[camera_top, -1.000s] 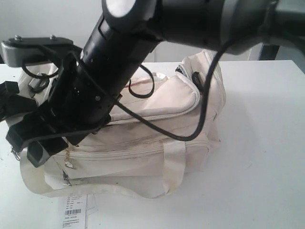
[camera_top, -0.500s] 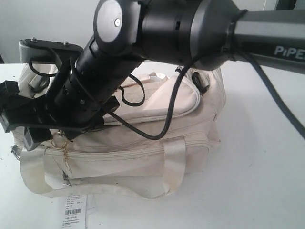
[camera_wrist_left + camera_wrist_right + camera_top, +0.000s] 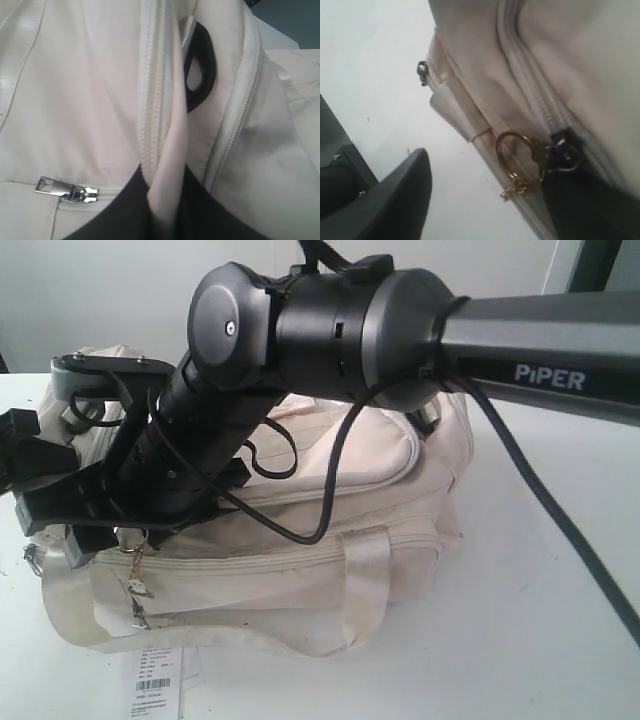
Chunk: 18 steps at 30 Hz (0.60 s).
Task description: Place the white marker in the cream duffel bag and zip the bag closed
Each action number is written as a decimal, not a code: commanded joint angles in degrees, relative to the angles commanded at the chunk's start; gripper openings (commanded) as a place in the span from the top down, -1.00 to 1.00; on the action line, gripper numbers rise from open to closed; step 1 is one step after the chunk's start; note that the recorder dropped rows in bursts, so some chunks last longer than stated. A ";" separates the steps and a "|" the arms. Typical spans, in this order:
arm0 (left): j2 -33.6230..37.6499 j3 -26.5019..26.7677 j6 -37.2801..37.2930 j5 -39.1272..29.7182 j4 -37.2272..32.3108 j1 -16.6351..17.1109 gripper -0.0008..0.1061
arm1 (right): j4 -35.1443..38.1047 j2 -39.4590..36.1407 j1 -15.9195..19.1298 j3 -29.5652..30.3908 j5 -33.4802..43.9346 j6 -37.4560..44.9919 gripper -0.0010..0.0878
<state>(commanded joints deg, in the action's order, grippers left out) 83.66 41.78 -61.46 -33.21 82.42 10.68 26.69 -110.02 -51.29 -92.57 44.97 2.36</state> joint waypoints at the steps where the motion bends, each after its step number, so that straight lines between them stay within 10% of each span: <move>1: 0.00 0.00 0.00 0.00 0.11 0.00 0.99 | 0.00 0.00 0.00 0.00 0.20 0.00 0.15; 5: 0.00 0.00 -0.24 0.00 0.11 0.00 0.99 | -2.36 0.00 0.00 0.00 2.34 0.42 0.97; 18: 0.00 0.00 -0.21 0.14 0.57 0.00 0.99 | -13.55 5.90 0.00 0.00 11.74 1.75 0.98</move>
<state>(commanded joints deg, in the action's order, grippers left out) 83.66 41.78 -61.68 -33.07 82.99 10.68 13.14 -104.12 -51.29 -92.57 56.72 4.12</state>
